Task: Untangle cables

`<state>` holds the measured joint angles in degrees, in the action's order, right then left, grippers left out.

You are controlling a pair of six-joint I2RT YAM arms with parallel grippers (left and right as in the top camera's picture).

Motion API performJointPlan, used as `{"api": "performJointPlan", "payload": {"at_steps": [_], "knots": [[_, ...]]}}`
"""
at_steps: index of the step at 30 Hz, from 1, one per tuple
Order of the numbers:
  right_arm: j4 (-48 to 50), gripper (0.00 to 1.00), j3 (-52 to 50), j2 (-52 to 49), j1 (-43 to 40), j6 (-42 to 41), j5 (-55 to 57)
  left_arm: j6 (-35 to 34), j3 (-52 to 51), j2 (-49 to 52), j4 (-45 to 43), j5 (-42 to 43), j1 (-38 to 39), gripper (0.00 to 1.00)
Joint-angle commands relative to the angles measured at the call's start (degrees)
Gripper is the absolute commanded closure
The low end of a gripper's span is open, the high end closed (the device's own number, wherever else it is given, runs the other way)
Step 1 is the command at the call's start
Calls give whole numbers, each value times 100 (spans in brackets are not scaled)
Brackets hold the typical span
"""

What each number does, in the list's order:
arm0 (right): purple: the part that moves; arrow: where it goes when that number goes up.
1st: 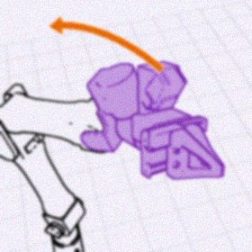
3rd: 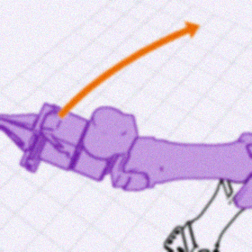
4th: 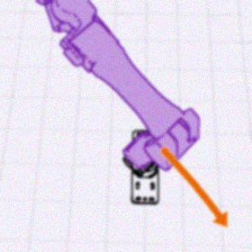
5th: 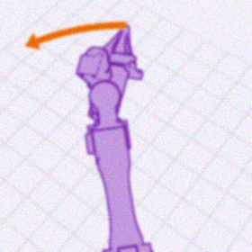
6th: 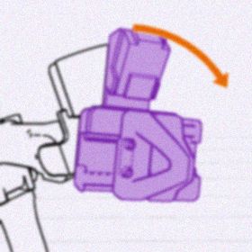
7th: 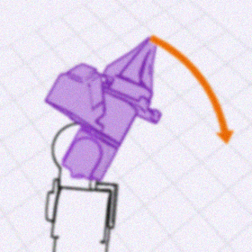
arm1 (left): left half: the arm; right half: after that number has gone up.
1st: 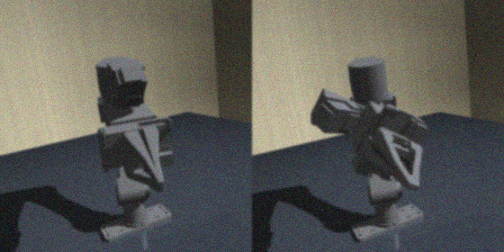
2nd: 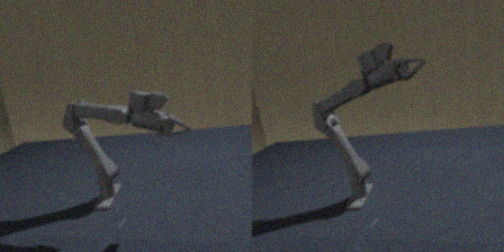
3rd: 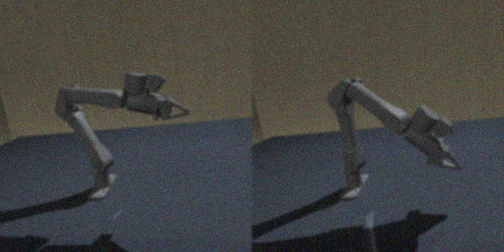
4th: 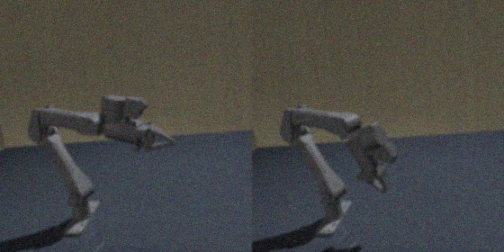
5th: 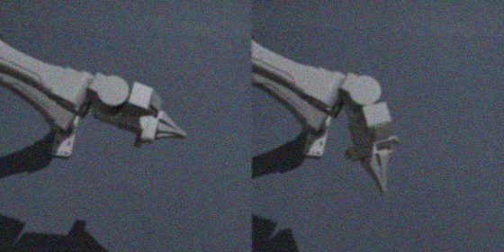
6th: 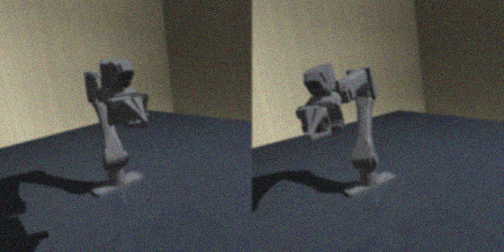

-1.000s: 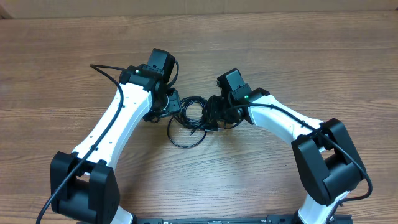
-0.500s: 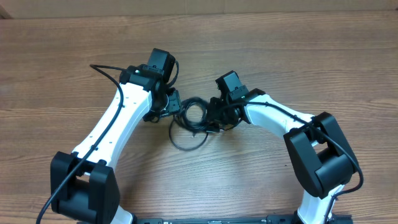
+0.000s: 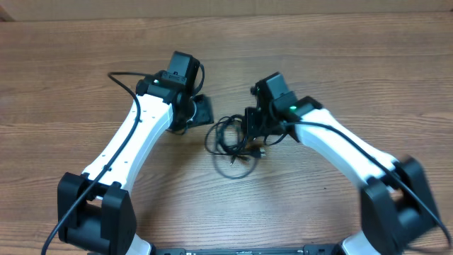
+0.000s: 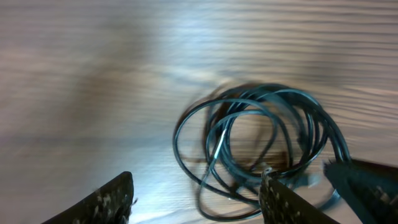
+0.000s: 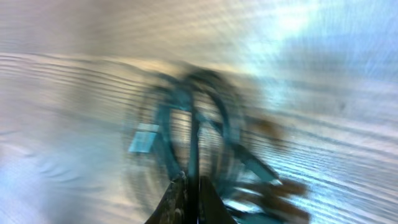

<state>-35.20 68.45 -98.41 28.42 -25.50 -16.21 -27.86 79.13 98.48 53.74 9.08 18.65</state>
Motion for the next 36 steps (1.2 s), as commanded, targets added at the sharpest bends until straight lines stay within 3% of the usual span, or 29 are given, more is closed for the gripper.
{"api": "performJointPlan", "payload": {"at_steps": [1, 14, 16, 19, 21, 24, 31, 36], "knots": [[35, 96, 267, 748, -33, 350, 284, 802, 52, -31, -295, 1311, -9, 34], [-256, 96, 267, 1097, -33, 306, 758, 1115, -63, 264, -476, 1427, 31, 27], [-437, 93, 267, 1097, -35, 302, 1226, 1117, -74, 404, -540, 1421, 52, 26], [-822, 80, 267, 1097, -125, 151, 1945, 1121, -74, 640, -765, 1381, 98, 21], [-1058, 78, 269, 1099, -249, -153, 2199, 1123, -74, 796, -988, 1338, 133, 19], [-1333, 62, 269, 1134, -573, -481, 2120, 1123, -74, 1016, -1384, 1325, 199, 18], [-1700, 57, 286, 1314, -1416, -133, 1305, 1397, -74, 1537, -2337, 1163, 516, 21], [-2004, 55, 286, 1325, -1657, -35, 1049, 1397, -74, 1976, -2385, 52, 859, 24]]}}
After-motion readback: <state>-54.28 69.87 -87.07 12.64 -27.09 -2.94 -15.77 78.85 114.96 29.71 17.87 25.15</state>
